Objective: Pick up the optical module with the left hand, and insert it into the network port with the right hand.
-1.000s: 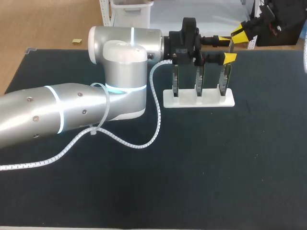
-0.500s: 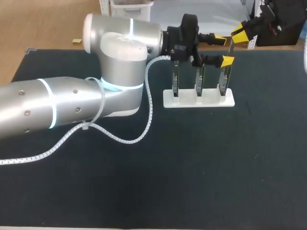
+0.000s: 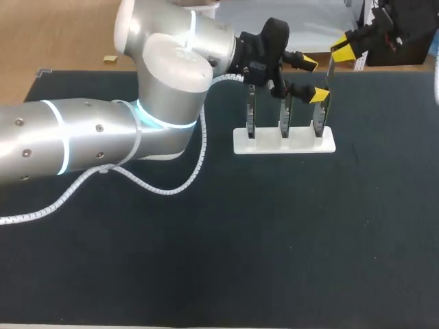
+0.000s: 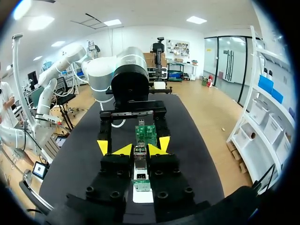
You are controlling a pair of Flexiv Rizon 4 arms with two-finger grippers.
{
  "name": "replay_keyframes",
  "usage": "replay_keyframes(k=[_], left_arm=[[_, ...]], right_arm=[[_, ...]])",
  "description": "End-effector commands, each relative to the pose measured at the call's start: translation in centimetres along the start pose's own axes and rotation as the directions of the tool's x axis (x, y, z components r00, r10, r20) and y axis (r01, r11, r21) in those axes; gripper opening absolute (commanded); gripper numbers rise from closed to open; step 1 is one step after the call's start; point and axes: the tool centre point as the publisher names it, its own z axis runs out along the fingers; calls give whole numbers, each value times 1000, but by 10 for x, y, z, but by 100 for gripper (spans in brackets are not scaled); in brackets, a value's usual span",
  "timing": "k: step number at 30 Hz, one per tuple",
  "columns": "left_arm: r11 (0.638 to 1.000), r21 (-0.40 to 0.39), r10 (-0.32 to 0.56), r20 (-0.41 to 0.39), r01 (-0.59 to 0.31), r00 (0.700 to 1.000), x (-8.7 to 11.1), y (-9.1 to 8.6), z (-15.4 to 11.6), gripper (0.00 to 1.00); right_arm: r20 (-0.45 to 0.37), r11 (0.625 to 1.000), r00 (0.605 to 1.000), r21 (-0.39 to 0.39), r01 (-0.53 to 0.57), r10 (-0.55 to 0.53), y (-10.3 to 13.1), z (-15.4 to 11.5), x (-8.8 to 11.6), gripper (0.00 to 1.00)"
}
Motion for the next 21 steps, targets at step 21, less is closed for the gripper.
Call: replay_keyframes(k=[21], left_arm=[[994, 110, 16, -127, -2, 992, 14, 5, 11, 100]], right_arm=[[-1, 1000, 1000, 4, 3, -3, 6, 1, 0, 0]])
